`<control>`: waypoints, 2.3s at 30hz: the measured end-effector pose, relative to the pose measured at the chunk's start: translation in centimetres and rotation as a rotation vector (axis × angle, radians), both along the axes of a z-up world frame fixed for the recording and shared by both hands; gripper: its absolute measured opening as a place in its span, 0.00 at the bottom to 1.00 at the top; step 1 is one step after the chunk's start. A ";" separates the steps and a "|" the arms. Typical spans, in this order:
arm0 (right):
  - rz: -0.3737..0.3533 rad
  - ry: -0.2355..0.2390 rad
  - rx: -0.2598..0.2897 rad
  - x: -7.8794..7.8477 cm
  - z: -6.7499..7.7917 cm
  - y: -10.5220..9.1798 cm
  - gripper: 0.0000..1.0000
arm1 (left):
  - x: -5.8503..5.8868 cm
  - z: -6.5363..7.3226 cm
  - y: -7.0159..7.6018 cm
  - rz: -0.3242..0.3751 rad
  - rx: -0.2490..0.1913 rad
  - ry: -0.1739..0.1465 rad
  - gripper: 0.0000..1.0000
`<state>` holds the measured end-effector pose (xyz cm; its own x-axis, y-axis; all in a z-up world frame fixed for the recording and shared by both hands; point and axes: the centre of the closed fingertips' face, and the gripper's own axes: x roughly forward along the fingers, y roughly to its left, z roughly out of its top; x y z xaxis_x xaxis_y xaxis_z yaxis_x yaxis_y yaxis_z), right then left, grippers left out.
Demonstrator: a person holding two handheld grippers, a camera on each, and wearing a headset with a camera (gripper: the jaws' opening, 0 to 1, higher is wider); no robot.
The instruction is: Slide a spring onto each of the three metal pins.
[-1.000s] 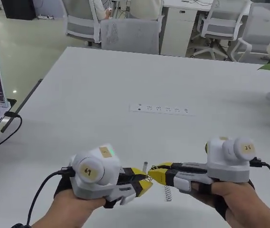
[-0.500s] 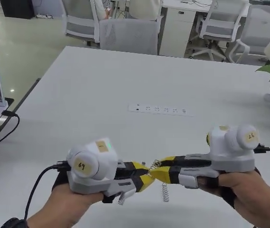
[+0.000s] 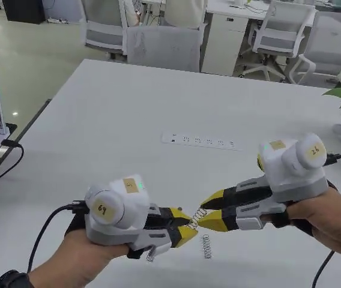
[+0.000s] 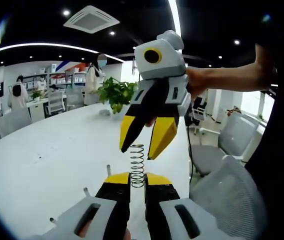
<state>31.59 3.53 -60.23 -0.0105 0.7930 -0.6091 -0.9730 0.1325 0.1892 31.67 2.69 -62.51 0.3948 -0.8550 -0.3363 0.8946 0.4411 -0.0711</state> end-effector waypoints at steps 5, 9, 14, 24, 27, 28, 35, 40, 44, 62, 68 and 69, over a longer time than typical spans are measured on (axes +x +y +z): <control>0.074 -0.017 -0.063 -0.3 -0.1 -0.3 0.19 | -0.3 0.0 -0.3 -0.019 -0.003 0.002 0.02; 0.134 -0.035 -0.111 -0.6 0.0 -0.4 0.19 | -0.4 0.1 -0.5 -0.029 -0.007 0.002 0.02; 0.192 -0.053 -0.167 -0.8 -0.2 -0.6 0.19 | -0.5 0.3 -0.6 -0.038 -0.013 -0.003 0.02; 0.278 -0.070 -0.217 -1.4 -0.5 -0.3 0.15 | -1.0 0.1 -1.0 -0.060 -0.012 -0.004 0.02; 0.302 -0.073 -0.240 -1.7 -0.8 -0.3 0.15 | -1.1 0.1 -1.2 -0.065 -0.011 -0.003 0.02; 0.307 -0.075 -0.246 -1.7 -0.9 -0.3 0.15 | -1.1 0.1 -1.2 -0.067 -0.011 -0.004 0.02; 0.337 -0.078 -0.274 -2.1 -1.3 -0.5 0.14 | -1.2 0.4 -1.5 -0.077 -0.011 -0.010 0.02; 0.350 -0.078 -0.281 -2.2 -1.4 -0.6 0.12 | -1.2 0.4 -1.6 -0.081 -0.013 -0.010 0.02; 0.355 -0.082 -0.285 -2.3 -1.4 -0.6 0.10 | -1.3 0.5 -1.7 -0.084 -0.016 -0.009 0.02; 0.415 -0.115 -0.309 -2.6 -1.7 -0.7 0.09 | -1.5 0.2 -1.8 -0.102 -0.013 -0.005 0.02; 0.444 -0.132 -0.323 -2.7 -1.9 -0.8 0.08 | -1.5 0.1 -1.8 -0.105 -0.012 -0.006 0.02; 0.447 -0.132 -0.324 -2.7 -1.9 -0.8 0.08 | -1.6 0.1 -1.8 -0.106 -0.014 -0.005 0.02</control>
